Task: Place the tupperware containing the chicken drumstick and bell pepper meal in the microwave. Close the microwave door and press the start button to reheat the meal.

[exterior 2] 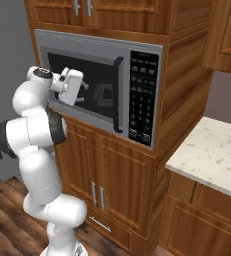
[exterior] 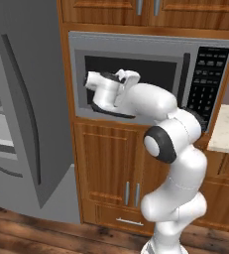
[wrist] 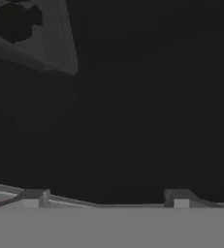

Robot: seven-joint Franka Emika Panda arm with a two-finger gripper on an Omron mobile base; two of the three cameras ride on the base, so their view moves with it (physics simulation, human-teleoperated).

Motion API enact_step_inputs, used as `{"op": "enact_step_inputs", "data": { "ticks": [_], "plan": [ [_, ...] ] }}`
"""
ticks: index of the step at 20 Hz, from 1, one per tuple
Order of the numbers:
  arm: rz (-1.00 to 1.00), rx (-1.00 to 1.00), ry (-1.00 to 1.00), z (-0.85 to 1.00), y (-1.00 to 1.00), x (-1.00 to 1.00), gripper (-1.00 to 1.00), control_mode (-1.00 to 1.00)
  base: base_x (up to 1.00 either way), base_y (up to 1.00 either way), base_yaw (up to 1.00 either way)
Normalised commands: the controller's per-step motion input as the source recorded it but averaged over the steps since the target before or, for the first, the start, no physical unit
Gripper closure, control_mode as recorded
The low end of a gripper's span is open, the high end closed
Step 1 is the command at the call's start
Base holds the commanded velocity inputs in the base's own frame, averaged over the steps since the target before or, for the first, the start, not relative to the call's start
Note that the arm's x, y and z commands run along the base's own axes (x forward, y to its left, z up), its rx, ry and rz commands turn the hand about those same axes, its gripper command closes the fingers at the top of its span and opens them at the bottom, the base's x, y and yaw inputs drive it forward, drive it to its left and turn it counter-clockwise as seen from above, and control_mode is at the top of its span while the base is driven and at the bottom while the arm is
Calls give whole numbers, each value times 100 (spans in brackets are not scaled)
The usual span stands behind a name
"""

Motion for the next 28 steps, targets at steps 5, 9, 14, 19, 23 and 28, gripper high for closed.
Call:
{"op": "enact_step_inputs", "data": {
  "ticks": [5, 9, 14, 19, 23, 28],
  "plan": [
    [14, 0, -15, 0, -30, -75, -100, -100, 0, 0, 0],
    [11, 1, -28, 0, -59, -100, -100, -100, 0, 0, 0],
    [9, 8, -29, 0, -76, -100, -100, -100, 0, 0, 0],
    [20, 11, -21, 0, -19, -100, -100, -100, 0, 0, 0],
    [38, 13, -5, 0, 0, -100, -100, -100, 0, 0, 0],
    [47, 15, 0, 0, -4, -100, -100, -100, 0, 0, 0]
  ]
}}
